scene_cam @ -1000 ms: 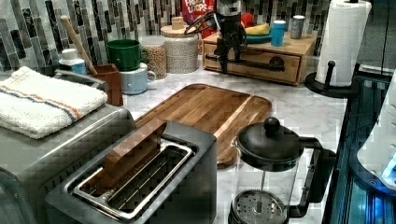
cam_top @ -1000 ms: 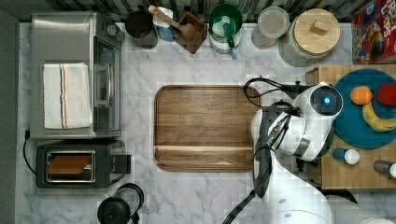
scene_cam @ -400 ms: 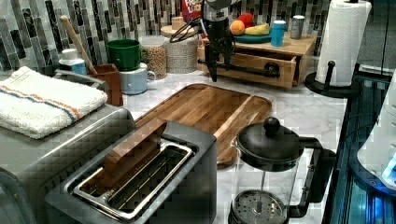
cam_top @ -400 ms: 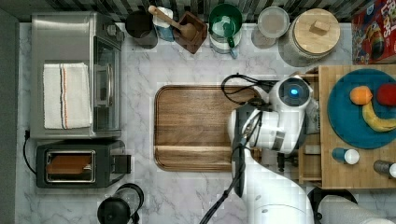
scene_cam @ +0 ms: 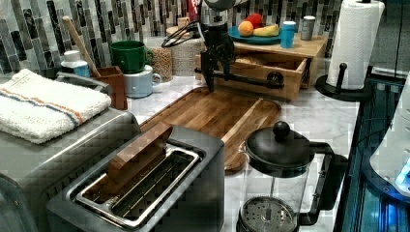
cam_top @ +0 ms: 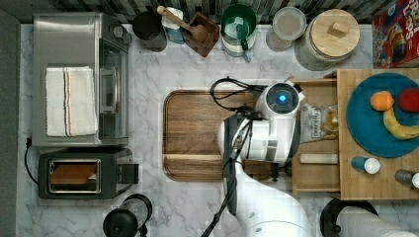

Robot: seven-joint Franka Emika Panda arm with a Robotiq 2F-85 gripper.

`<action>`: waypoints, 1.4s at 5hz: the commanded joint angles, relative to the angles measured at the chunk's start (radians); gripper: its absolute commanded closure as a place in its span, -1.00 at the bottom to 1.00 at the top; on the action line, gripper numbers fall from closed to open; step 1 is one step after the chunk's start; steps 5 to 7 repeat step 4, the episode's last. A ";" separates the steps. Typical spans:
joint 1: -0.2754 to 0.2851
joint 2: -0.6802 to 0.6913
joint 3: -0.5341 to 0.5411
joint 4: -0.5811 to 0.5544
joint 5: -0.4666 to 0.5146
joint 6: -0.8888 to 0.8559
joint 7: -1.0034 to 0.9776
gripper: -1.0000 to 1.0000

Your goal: Open the drawer.

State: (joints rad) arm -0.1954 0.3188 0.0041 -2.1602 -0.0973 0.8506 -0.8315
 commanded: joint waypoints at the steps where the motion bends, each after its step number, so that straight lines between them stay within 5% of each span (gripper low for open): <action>1: 0.103 -0.060 0.120 -0.036 0.113 -0.027 0.120 -1.00; 7: 0.092 -0.060 0.130 -0.036 0.109 -0.027 0.123 -1.00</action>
